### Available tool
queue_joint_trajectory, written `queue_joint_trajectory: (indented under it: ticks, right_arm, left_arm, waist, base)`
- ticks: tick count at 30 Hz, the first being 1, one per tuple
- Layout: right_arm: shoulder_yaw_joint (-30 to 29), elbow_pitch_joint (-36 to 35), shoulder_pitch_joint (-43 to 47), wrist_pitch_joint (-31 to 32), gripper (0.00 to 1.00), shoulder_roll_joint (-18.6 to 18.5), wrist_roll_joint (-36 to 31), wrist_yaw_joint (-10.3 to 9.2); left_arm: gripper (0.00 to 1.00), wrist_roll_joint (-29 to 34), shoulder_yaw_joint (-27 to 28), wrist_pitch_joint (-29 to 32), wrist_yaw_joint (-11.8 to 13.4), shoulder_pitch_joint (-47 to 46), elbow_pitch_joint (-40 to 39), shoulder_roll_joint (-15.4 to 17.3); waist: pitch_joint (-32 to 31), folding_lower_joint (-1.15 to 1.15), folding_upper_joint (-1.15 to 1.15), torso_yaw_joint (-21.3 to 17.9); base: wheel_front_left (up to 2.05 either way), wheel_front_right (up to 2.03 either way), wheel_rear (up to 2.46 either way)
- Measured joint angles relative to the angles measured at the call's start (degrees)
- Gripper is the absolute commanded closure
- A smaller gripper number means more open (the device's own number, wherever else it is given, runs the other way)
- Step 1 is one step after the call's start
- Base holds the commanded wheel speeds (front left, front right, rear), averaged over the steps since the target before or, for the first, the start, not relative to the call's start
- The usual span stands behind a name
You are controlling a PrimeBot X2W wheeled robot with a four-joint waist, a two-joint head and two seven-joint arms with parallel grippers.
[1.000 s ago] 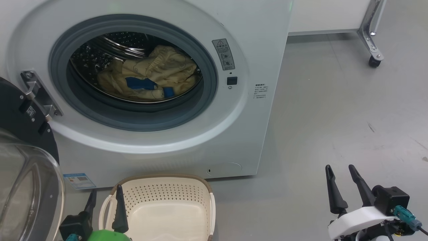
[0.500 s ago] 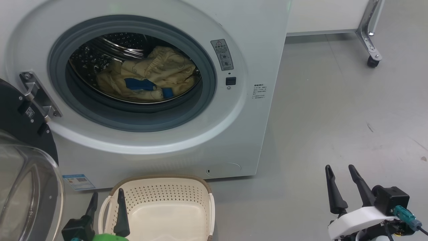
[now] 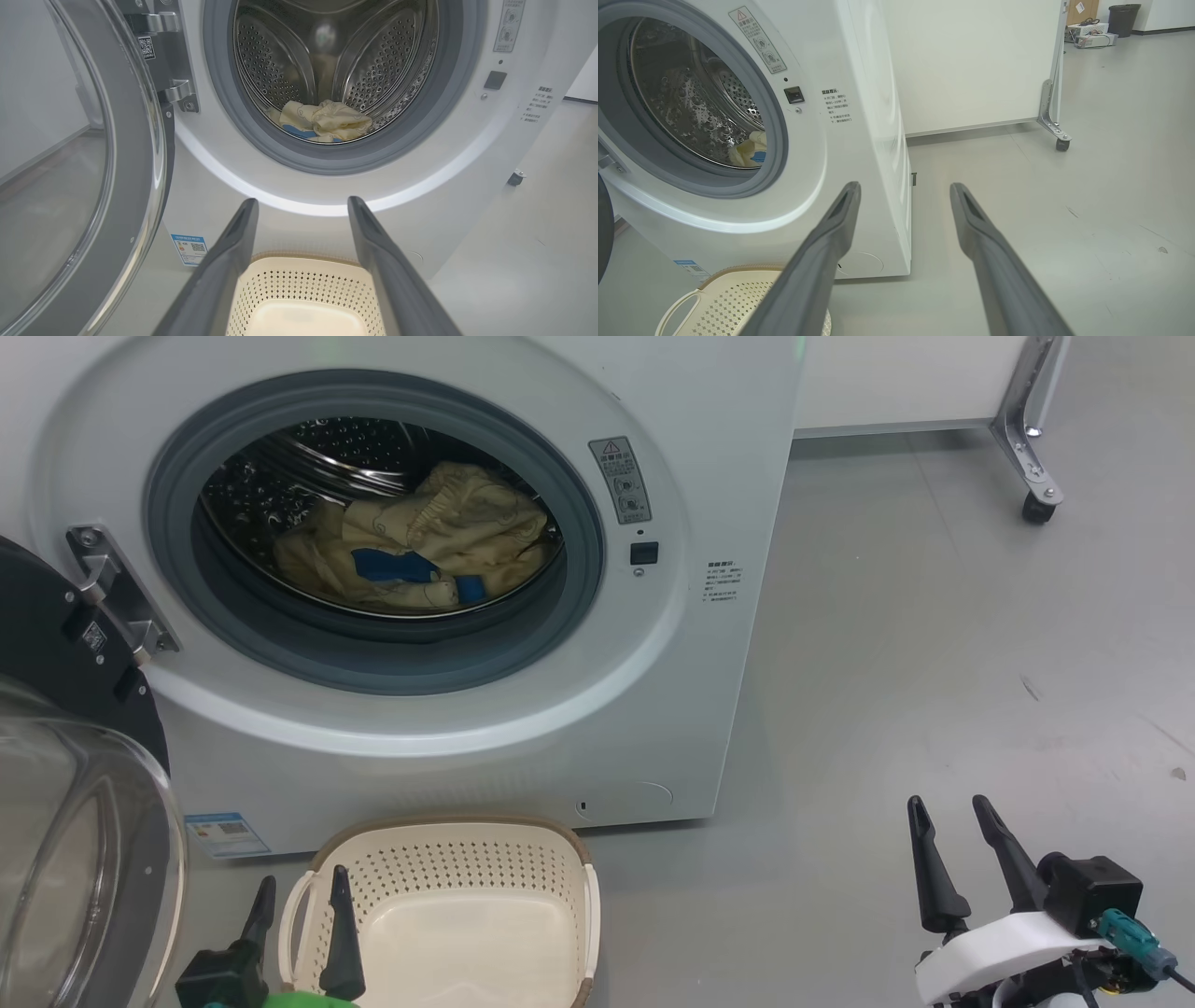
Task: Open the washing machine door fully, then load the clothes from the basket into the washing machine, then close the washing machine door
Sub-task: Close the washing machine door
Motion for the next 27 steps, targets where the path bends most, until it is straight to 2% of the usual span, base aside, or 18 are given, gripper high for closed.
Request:
queue_joint_trajectory:
  ticks: [16,27]
  right_arm:
    - [0.0,0.0,0.0,0.0,0.00,0.0,0.0,0.00]
    - [0.0,0.0,0.0,0.0,0.00,0.0,0.0,0.00]
  left_arm:
    - [0.00,-0.1,-0.3,0.0,0.4,0.7,-0.6,0.0]
    - [0.00,-0.1,-0.4,0.0,0.5,1.0,-0.9,0.0]
  waist:
    - [0.2,0.00,0.00,-0.1]
    - [0.3,0.00,0.00,0.0]
  base:
    - [-1.06,1.06,0.00]
    - [-0.68,0.68,0.00]
